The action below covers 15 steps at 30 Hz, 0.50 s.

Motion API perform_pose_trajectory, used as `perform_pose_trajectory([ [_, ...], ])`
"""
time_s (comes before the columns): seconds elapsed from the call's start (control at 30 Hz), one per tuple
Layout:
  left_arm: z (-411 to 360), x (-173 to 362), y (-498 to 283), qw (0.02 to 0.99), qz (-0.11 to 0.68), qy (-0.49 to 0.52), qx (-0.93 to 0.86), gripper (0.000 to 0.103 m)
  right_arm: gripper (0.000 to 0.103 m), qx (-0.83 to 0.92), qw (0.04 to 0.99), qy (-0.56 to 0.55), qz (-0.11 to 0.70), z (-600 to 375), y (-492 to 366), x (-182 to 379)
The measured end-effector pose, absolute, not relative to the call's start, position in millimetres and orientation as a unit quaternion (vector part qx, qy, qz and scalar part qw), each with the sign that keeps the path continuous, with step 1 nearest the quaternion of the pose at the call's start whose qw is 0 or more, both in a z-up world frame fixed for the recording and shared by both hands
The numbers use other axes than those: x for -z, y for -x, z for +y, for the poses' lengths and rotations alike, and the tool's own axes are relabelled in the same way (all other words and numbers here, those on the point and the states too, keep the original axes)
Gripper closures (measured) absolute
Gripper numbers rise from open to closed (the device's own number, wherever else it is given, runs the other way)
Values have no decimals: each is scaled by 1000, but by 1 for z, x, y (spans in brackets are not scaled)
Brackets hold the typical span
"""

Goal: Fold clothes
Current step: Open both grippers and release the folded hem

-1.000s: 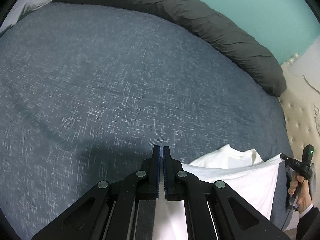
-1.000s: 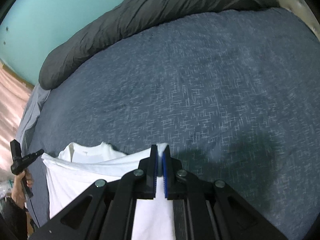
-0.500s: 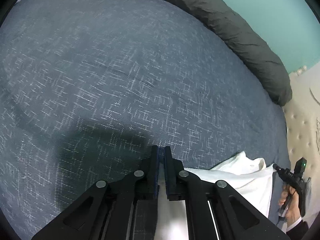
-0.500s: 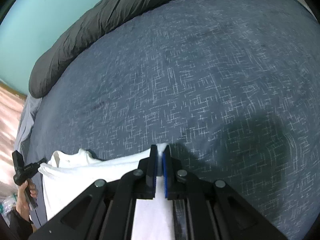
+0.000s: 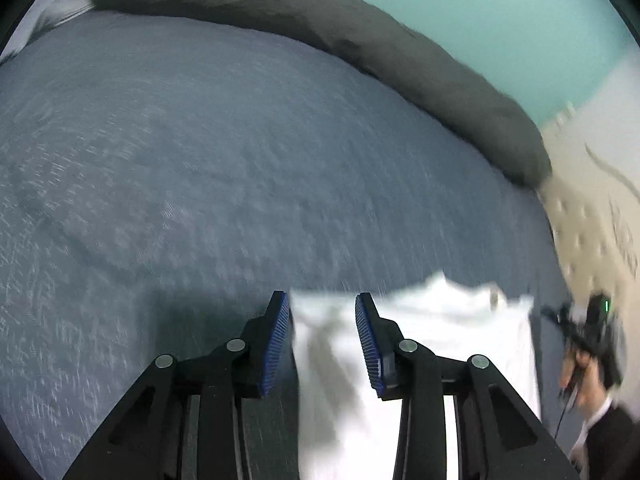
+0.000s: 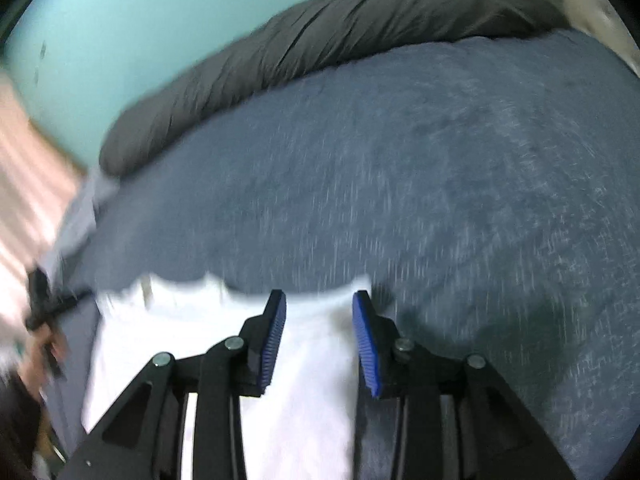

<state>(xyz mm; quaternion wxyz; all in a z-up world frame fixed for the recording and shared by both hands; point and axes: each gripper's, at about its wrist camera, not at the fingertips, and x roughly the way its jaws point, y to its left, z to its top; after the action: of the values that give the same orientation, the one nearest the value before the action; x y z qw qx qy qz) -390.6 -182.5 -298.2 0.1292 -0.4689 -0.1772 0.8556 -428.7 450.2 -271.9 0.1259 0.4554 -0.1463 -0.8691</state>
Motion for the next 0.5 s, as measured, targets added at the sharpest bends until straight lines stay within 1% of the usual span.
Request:
perform_pose_trajectory([
  [0.13, -157, 313, 378, 147, -117, 486, -854, 65, 68, 861, 128, -486, -80, 428, 419, 291],
  [0.23, -150, 326, 391, 143, -114, 499, -847, 65, 68, 860, 117, -491, -72, 423, 426, 298],
  [0.4, -143, 328, 417, 113, -95, 485, -862, 65, 68, 860, 99, -498, -43, 417, 449, 302],
  [0.5, -152, 329, 436, 94, -117, 480, -865, 65, 68, 863, 77, -497, -41, 419, 466, 306],
])
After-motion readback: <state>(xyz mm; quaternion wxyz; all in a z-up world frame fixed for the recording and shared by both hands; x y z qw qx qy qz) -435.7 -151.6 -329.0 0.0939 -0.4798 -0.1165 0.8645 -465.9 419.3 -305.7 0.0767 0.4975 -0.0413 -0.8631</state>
